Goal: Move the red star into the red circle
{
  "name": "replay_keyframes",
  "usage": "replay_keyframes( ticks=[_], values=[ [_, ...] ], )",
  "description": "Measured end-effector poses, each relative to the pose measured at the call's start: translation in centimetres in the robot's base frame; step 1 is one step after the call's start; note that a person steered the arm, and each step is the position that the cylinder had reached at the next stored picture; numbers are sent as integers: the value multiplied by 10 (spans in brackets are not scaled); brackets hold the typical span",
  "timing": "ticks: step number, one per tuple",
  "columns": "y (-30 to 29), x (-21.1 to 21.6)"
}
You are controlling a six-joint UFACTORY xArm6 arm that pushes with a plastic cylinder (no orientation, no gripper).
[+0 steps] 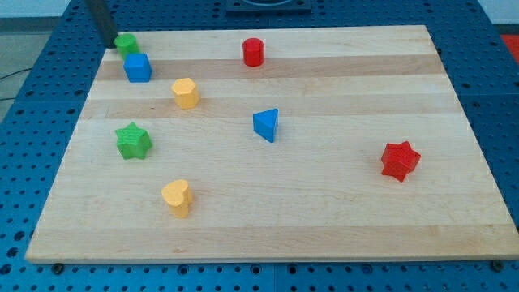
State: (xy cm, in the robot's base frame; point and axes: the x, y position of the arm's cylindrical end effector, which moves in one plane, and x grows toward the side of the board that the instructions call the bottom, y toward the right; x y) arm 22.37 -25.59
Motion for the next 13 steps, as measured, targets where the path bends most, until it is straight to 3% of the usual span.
replay_keyframes(
  ticks=[1, 3, 4, 5, 6, 7, 8, 9, 10, 11, 12, 13],
  values=[
    [130, -30],
    [232, -10],
    [331, 68],
    [426, 91],
    [521, 182],
    [527, 285],
    [449, 344],
    [376, 292],
    [417, 267],
    [426, 323],
    [489, 316],
    [441, 285]
  ],
)
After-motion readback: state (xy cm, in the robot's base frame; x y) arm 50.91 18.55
